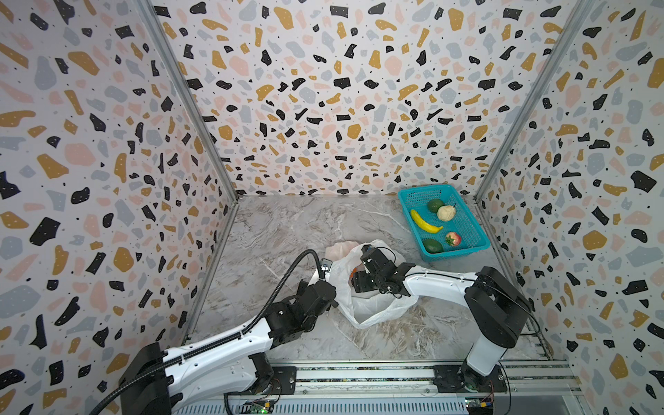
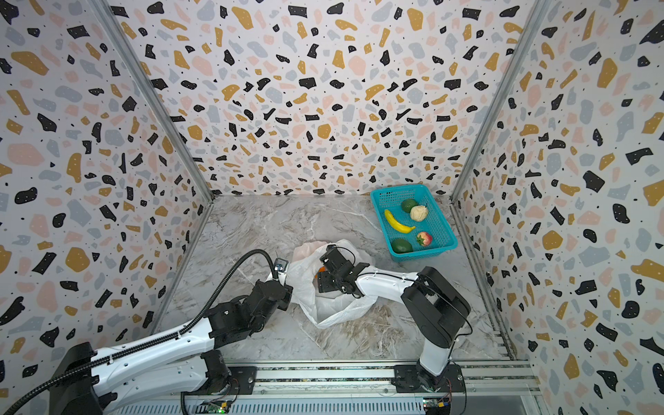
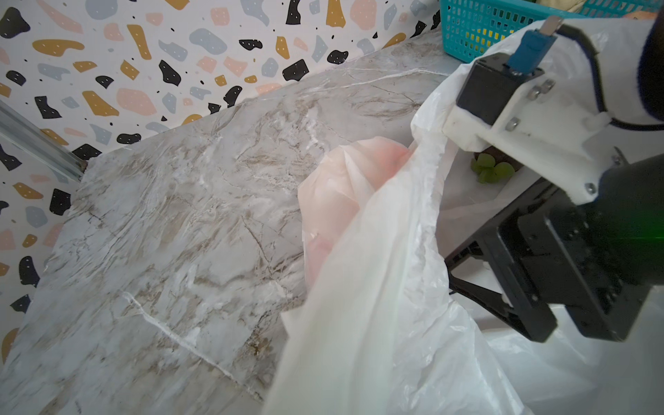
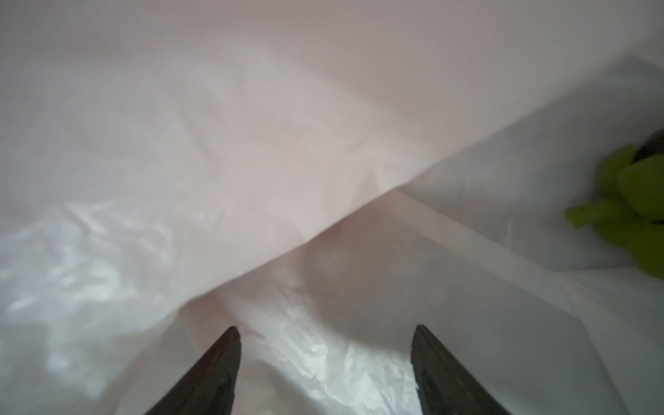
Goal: Untie the knot of the plastic bag and take out the fruit
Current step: 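Move the open right gripper back down into the bag mouth, then lower the right gripper onto the orange and close on it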
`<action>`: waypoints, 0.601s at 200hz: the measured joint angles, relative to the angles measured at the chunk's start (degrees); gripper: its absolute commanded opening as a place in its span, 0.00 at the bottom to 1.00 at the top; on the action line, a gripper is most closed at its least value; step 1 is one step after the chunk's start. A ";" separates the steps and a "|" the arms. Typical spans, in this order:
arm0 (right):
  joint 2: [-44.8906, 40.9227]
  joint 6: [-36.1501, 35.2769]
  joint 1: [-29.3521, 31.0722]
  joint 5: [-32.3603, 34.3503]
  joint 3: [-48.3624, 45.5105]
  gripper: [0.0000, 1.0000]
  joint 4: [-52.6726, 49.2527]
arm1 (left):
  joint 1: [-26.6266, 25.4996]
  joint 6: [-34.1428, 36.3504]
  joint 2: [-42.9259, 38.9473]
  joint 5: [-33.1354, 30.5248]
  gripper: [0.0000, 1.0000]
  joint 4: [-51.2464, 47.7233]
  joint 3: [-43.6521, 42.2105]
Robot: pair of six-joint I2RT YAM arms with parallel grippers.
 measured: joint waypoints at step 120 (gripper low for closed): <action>9.07 7.85 0.55 5.95 7.10 0.91 8.15 | 0.00 0.42 -1.38 0.92 0.00 -0.07 0.39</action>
